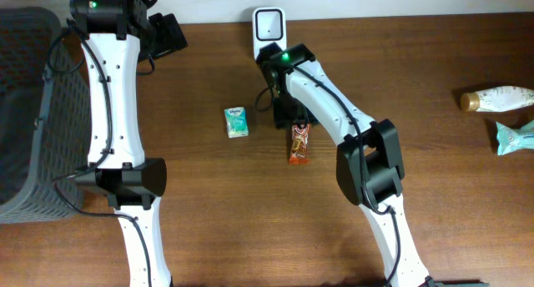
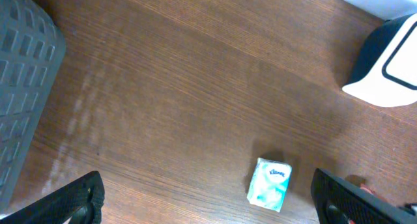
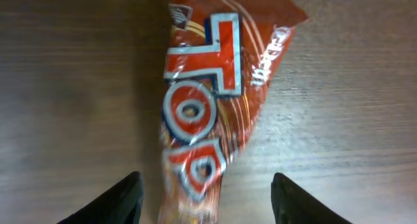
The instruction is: Scan the item barcode
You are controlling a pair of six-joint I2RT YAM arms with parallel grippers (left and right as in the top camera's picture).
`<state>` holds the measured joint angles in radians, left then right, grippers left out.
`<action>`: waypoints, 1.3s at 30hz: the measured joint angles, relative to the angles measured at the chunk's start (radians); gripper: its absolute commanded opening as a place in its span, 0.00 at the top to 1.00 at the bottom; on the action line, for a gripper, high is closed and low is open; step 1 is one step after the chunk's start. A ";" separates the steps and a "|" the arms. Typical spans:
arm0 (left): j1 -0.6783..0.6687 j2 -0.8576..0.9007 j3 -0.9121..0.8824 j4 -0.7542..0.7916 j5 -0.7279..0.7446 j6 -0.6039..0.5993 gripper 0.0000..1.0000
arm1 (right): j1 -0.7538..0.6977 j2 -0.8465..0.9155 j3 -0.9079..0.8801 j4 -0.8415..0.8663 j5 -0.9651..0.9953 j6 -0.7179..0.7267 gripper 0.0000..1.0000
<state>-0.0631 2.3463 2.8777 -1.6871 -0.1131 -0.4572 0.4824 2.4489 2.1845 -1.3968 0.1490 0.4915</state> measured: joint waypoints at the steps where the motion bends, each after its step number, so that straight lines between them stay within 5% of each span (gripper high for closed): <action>1: 0.000 0.000 0.000 0.000 0.000 0.000 0.01 | 0.000 0.000 -0.031 0.023 0.004 0.006 0.48; 4: 0.000 0.000 0.000 0.000 0.000 0.000 0.01 | 0.000 0.000 -0.094 0.075 0.008 0.010 0.55; 11: 0.000 0.000 0.000 0.000 0.000 0.000 0.01 | 0.000 -0.001 -0.124 0.132 -0.003 0.020 0.96; 17: 0.000 0.000 0.000 0.000 0.000 0.000 0.01 | -0.012 -0.002 -0.098 0.123 -0.012 -0.002 0.96; 21: 0.000 0.000 0.000 0.000 0.000 0.000 0.01 | -0.065 0.007 0.112 0.146 -0.019 -0.058 0.96; 25: 0.000 0.000 0.000 0.000 0.000 0.000 0.01 | -0.126 0.004 0.286 0.442 -0.020 -0.099 0.96; 39: 0.000 0.000 0.000 0.000 0.000 0.000 0.01 | -0.108 0.028 0.275 1.052 -0.150 -0.072 0.96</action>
<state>-0.0631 2.3463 2.8777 -1.6871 -0.1131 -0.4572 0.3740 2.4767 2.4599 -0.3447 -0.0006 0.4191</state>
